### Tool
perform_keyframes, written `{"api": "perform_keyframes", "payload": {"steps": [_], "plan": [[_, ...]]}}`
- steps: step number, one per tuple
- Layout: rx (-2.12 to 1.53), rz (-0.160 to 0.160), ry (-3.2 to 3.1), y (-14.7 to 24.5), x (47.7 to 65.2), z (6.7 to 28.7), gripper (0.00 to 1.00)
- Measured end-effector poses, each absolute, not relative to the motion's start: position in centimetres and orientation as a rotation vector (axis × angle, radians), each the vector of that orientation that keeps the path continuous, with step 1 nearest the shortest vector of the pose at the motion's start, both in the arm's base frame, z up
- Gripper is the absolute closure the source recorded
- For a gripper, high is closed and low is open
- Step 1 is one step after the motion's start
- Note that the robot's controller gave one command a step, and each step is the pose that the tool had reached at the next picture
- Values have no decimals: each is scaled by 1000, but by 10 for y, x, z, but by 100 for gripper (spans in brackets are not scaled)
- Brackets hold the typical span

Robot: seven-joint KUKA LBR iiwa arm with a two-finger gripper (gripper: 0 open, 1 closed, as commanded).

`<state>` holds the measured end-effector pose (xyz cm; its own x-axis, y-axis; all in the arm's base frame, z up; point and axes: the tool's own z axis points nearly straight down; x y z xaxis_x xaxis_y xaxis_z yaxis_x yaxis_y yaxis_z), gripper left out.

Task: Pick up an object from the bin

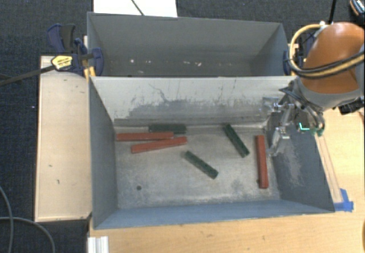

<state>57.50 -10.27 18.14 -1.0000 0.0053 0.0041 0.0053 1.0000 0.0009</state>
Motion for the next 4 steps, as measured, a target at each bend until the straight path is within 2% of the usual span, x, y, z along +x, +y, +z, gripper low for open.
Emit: {"api": "perform_keyframes", "payload": {"steps": [1,2,3,4], "plan": [[211,-1,-3143,-48,588,229,0],[265,-6,-3125,-3,574,146,0],[164,-3,-3134,24,582,67,0],[108,-4,-3138,58,539,70,0]]}}
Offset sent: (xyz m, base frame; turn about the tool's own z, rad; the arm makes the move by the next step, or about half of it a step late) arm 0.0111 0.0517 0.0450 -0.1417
